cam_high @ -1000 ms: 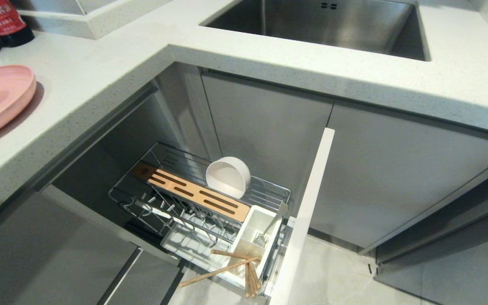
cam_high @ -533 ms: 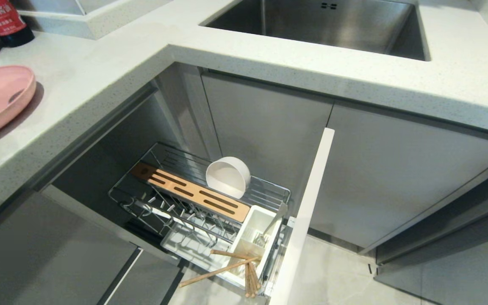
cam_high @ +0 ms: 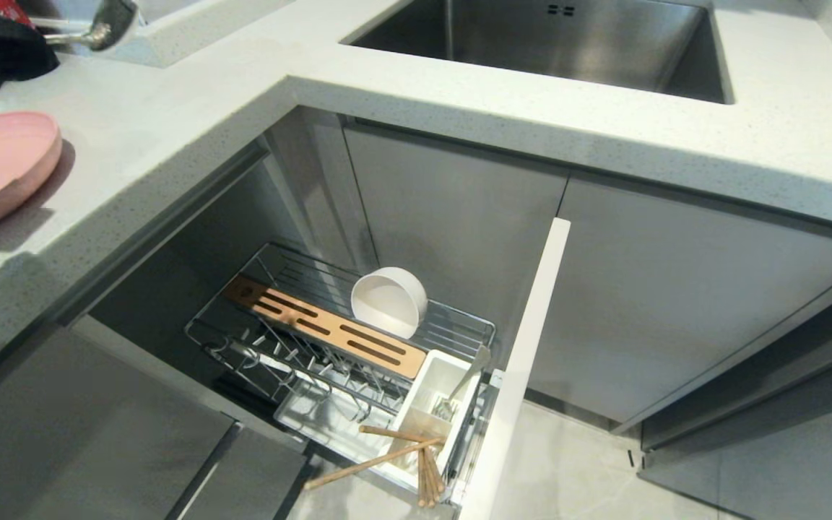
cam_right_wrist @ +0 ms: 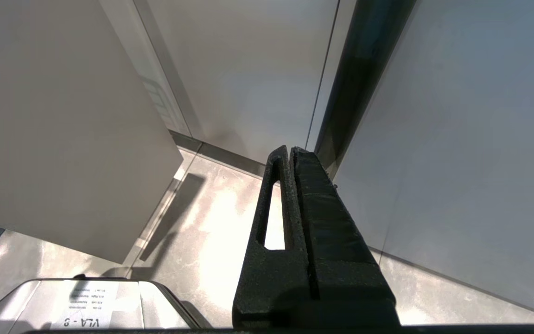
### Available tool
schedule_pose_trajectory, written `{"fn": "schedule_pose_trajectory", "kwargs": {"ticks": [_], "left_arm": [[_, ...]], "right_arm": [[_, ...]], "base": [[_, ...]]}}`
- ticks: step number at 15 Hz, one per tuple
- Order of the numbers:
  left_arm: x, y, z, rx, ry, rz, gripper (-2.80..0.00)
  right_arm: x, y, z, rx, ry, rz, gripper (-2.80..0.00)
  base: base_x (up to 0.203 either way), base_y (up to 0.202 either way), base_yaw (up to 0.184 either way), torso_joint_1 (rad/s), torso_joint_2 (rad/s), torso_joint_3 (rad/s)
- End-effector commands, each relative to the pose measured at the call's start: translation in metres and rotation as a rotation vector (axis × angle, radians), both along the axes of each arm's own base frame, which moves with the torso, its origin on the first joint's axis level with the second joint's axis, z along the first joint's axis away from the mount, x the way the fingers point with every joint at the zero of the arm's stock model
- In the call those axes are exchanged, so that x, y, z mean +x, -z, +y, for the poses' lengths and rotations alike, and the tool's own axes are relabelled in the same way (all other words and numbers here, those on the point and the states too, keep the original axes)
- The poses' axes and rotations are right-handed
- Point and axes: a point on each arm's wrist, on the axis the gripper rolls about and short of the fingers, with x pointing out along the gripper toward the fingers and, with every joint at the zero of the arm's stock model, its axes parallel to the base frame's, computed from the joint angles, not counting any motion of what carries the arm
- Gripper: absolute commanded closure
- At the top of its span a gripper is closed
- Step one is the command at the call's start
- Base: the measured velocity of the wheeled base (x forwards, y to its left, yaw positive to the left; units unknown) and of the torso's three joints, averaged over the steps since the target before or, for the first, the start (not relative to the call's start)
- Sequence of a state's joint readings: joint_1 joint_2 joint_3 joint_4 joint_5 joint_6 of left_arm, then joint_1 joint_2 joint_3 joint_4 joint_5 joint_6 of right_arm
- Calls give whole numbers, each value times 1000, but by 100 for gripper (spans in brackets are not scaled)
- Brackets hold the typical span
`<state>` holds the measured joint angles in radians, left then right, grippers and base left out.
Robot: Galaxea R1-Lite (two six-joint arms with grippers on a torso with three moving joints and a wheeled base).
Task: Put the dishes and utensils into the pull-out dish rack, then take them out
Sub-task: Pick up the spoon and place it in the cupboard
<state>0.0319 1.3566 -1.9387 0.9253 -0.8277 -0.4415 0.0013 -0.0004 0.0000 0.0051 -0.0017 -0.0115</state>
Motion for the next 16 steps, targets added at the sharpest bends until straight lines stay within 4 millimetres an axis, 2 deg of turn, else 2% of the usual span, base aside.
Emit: {"fn": "schedule_pose_trajectory", "kwargs": {"ticks": [1, 4, 7, 11, 16], "left_arm": [[0, 6, -18, 11, 107, 44, 0], [16, 25, -48, 87, 165, 150, 0], [47, 49, -73, 193, 129, 282, 0], [75, 85, -121, 390, 64, 468, 0], [95, 116, -155, 468, 75, 620, 0]], "right_arm": [[0, 0, 0, 1, 0, 1, 0], [0, 0, 0, 0, 0, 1, 0], [0, 0, 0, 1, 0, 1, 0], [0, 0, 0, 1, 0, 0, 0], [0, 0, 0, 0, 0, 0, 0]], "base": [[0, 0, 0, 0, 0, 0], [0, 0, 0, 0, 0, 0], [0, 0, 0, 0, 0, 0], [0, 0, 0, 0, 0, 0], [0, 0, 0, 0, 0, 0]]}}
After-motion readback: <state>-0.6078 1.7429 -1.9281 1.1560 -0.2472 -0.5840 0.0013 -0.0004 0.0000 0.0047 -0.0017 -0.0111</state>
